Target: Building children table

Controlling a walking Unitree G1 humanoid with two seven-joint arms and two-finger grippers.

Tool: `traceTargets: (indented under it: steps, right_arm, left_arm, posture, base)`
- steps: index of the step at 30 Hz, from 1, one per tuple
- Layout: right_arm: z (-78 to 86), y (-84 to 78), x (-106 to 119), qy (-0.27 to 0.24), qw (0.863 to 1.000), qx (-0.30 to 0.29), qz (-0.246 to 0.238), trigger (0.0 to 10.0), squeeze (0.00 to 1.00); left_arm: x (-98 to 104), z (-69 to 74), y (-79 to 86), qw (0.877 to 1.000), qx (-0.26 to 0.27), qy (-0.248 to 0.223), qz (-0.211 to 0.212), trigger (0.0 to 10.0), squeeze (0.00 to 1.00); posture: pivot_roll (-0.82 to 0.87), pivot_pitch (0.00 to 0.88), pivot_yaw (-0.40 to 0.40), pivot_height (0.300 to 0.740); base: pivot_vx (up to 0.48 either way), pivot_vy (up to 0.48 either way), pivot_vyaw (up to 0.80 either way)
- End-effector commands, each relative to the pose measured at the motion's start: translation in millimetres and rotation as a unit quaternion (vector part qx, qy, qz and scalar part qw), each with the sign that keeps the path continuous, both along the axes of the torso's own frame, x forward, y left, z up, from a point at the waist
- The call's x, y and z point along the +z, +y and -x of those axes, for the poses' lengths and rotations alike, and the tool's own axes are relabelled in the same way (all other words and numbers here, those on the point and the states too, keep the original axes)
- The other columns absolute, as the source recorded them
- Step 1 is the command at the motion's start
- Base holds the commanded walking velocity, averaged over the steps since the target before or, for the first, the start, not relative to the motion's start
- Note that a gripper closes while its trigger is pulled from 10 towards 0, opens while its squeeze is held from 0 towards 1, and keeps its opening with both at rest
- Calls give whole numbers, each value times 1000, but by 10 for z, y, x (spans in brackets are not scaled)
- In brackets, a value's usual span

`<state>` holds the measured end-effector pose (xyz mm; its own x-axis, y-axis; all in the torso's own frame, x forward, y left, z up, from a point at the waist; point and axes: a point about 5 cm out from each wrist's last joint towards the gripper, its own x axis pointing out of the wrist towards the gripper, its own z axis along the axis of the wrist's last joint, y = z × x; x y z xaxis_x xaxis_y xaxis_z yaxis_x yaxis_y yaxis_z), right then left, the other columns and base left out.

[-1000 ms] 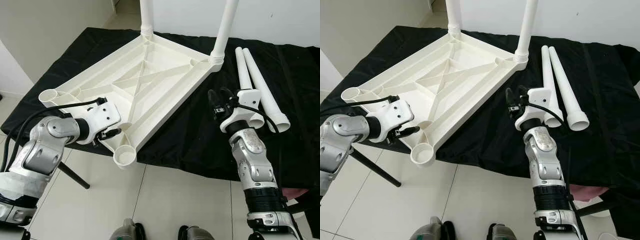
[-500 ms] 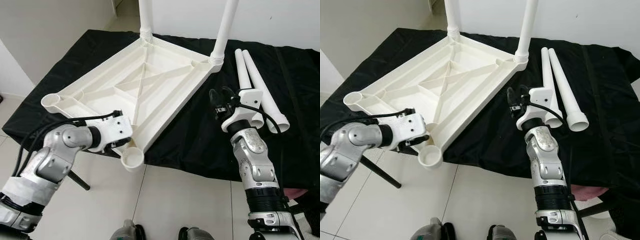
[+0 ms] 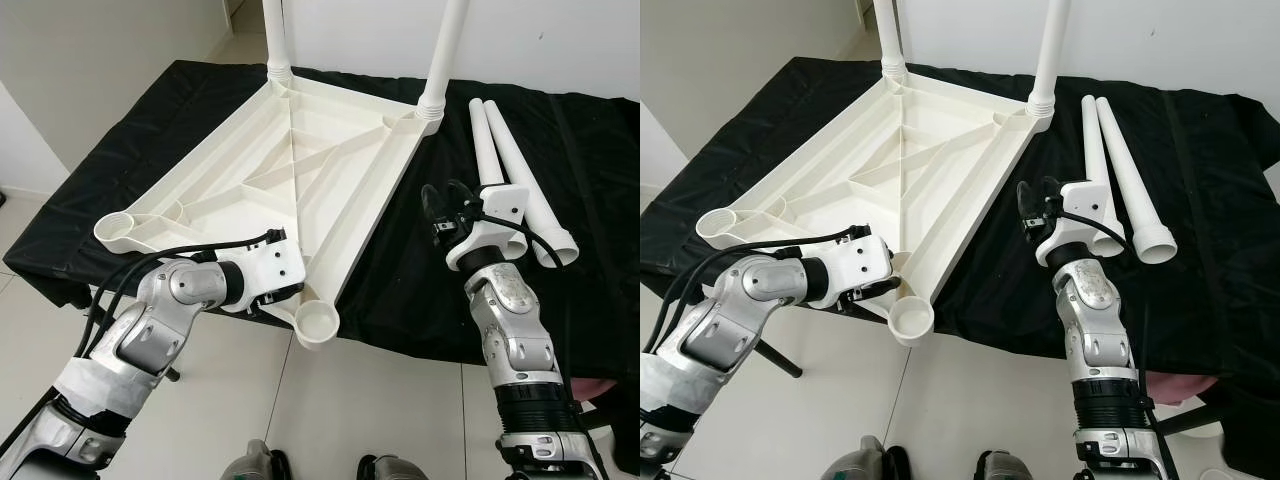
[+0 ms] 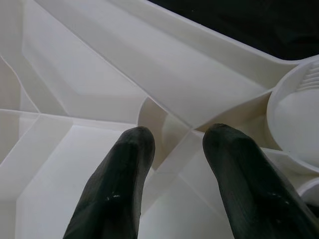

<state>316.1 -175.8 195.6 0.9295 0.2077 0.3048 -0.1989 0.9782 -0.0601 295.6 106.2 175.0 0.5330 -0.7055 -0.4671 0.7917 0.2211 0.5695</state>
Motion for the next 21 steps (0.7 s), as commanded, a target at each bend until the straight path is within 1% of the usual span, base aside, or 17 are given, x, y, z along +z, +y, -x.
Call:
traceTargets:
  steps: [1,3,4,5,7,8,9,10,11,16,17,18,21]
  right_arm:
    - [21,-27,-40,8,1000,-4,6,10000,0]
    - [34,-33,-52,10,1000,-4,8,10000,0]
    - [34,-33,-52,10,1000,-4,8,10000,0]
    - [42,-31,-60,11,1000,-3,10,10000,0]
    - [42,-31,-60,11,1000,-3,10,10000,0]
    - [45,-31,-62,12,1000,-3,11,10000,0]
    - [45,-31,-62,12,1000,-3,11,10000,0]
    - [45,-32,-61,12,1000,-2,11,10000,0]
    - [46,-31,-58,12,1000,-2,12,10000,0]
    - [53,-28,-52,11,1000,-1,14,10000,0]
    - [57,-27,-51,12,1000,0,14,10000,0]
    - [63,-29,-50,12,1000,0,15,10000,0]
    - [66,-31,-51,12,1000,0,15,10000,0]
  left_arm:
    - [-112,-11,95,999,16,26,-15,10000,0]
    - [-8,-76,242,999,34,20,-15,10000,0]
    - [-8,-76,242,999,34,20,-15,10000,0]
    - [63,-95,339,999,39,24,-12,10000,318]
    - [63,-95,339,999,39,24,-12,10000,318]
    - [85,-94,368,999,39,27,-10,10000,984]
    - [85,-94,368,999,39,27,-10,10000,984]
    - [98,-79,406,999,33,36,-12,10000,1000]
    - [105,-73,443,999,30,40,-17,10000,1000]
    - [87,-92,493,998,30,38,-37,10000,1000]
    - [63,-112,496,998,33,38,-43,10000,592]
    - [34,-118,484,998,28,37,-50,10000,0]
    - [5,-127,462,998,27,41,-48,10000,0]
  posture:
    - [-114,112,72,740]
    - [-113,114,73,740]
    - [-113,114,73,740]
    - [-111,115,74,740]
    - [-111,115,74,740]
    - [-111,115,74,740]
    - [-111,115,74,740]
    - [-111,114,73,740]
    - [-110,115,73,740]
    - [-113,116,75,740]
    - [-113,116,75,740]
    - [-117,118,75,740]
    - [-117,118,75,740]
  base:
    - [0,0,0]
    - [0,0,0]
    - [0,0,0]
    - [0,0,0]
    - [0,0,0]
    - [0,0,0]
    - [0,0,0]
    - [0,0,0]
    - [0,0,0]
    - [0,0,0]
    - [0,0,0]
    - [0,0,0]
    - [0,0,0]
